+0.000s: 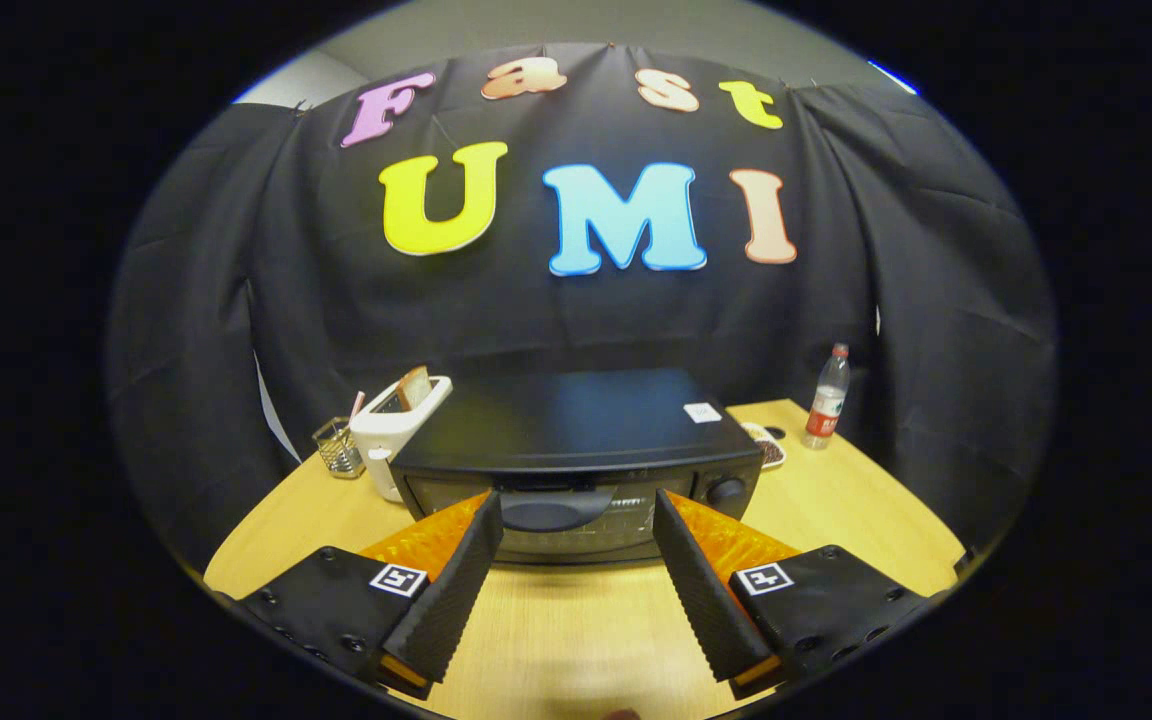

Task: Open the toaster oven, put the food inside, and close the toaster oven door.

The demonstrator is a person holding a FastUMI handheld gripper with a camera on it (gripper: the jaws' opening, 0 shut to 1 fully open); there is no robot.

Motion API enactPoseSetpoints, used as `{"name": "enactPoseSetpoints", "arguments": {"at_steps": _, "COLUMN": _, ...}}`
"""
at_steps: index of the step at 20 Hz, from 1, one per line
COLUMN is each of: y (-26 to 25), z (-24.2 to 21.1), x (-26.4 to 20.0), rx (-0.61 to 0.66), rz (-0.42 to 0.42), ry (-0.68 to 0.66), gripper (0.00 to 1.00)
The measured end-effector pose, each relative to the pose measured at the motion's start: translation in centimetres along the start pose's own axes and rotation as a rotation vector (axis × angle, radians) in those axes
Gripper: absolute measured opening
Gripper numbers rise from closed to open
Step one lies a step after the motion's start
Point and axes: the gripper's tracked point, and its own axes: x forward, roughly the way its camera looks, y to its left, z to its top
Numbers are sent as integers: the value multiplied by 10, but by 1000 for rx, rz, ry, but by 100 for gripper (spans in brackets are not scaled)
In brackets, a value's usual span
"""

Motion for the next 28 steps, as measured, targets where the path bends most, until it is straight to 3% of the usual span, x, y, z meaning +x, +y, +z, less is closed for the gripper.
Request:
{"name": "enactPoseSetpoints", "arguments": {"at_steps": 5, "y": -48, "z": 40, "x": -48, "rx": -49, "rz": -31, "ry": -108, "gripper": 96}}
{"name": "enactPoseSetpoints", "arguments": {"at_steps": 14, "y": -140, "z": 64, "x": -132, "rx": -56, "rz": -93, "ry": -204, "gripper": 96}}
{"name": "enactPoseSetpoints", "arguments": {"at_steps": 20, "y": -157, "z": 65, "x": -170, "rx": -69, "rz": -71, "ry": -251, "gripper": 96}}
{"name": "enactPoseSetpoints", "arguments": {"at_steps": 28, "y": -158, "z": 76, "x": -186, "rx": -75, "rz": -47, "ry": -294, "gripper": 96}}
